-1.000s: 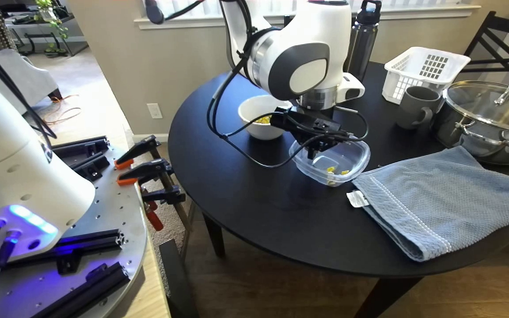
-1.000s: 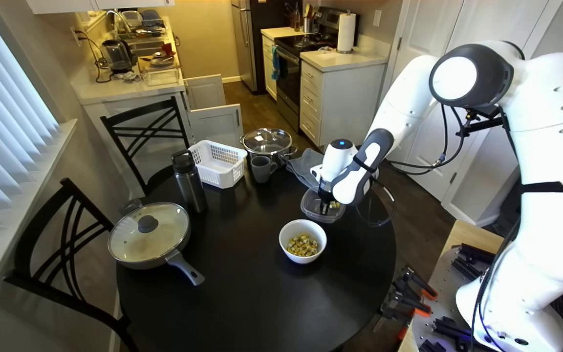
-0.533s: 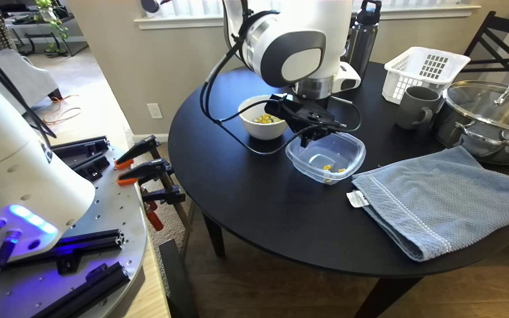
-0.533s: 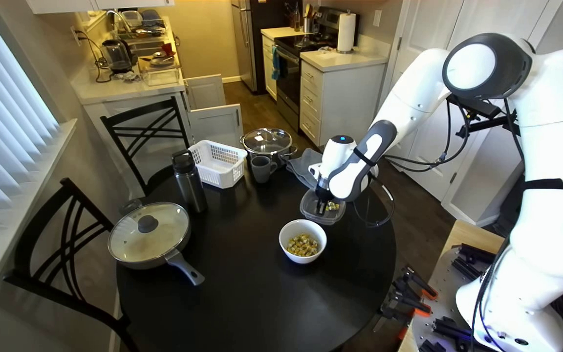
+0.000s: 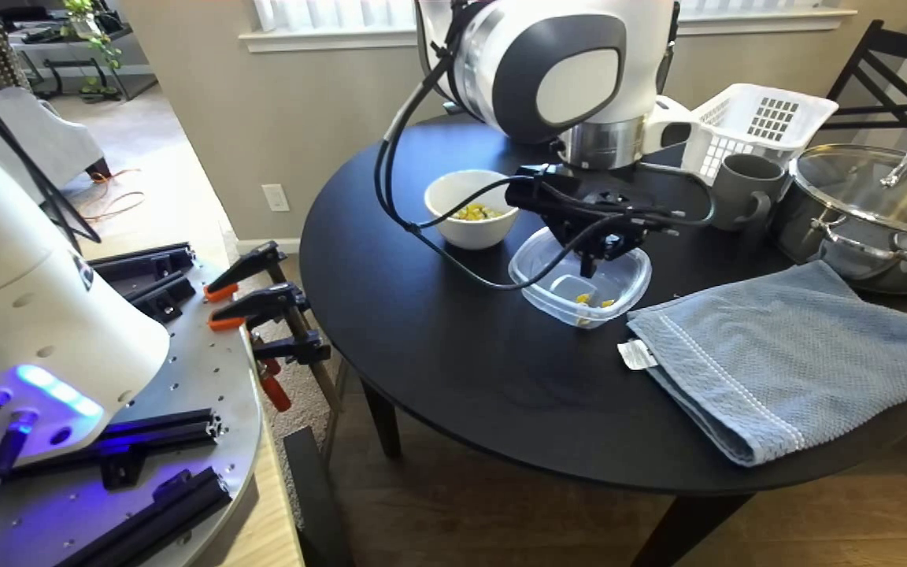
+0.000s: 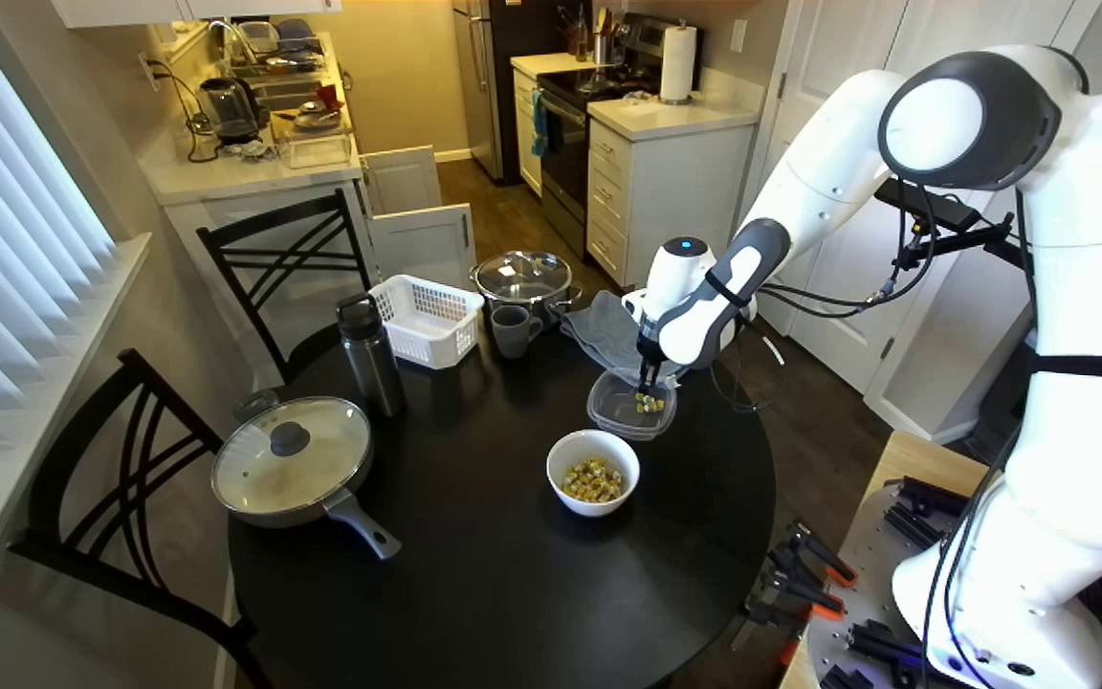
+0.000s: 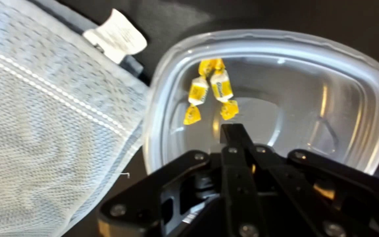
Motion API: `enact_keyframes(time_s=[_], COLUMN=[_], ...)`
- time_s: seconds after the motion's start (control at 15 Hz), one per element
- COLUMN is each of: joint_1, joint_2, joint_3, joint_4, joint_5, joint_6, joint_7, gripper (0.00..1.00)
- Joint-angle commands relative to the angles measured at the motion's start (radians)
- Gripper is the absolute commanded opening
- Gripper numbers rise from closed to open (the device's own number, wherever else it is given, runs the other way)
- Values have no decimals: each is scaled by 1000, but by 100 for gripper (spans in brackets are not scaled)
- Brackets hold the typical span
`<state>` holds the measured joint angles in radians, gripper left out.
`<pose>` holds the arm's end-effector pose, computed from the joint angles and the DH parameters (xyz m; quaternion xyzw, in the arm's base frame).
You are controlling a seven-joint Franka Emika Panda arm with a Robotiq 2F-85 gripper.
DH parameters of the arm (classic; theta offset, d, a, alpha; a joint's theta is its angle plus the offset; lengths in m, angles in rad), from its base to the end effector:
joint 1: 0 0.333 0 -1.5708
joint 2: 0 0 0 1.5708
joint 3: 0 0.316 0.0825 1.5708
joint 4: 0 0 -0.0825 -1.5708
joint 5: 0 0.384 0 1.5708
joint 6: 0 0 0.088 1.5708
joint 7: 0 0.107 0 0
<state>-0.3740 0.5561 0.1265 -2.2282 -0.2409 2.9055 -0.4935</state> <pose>0.5358 -0.1175 0.1341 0.9723 0.2243 0.0602 0.0265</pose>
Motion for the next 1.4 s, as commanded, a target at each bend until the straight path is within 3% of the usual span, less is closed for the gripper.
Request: enact_keyframes(time_s=[0.0, 0.07, 0.2, 0.73, 0.8, 0.87, 1.0, 1.33], joint_1=[17, 12, -3, -14, -17, -20, -23, -23], joint_2=[-9, -1, 15, 83, 90, 95, 104, 103], joint_3=[-52, -52, -41, -28, -25, -21, -15, -9], joint_4=[9, 16, 28, 66, 68, 68, 70, 65], joint_5=[-18, -17, -9, 0, 0, 2, 3, 3], joint_6=[-5, -4, -4, -16, -14, -15, -16, -15], joint_7=[-56, -70, -105, -176, -182, -187, -194, -195], gripper=[26, 26, 36, 88, 83, 49, 54, 22])
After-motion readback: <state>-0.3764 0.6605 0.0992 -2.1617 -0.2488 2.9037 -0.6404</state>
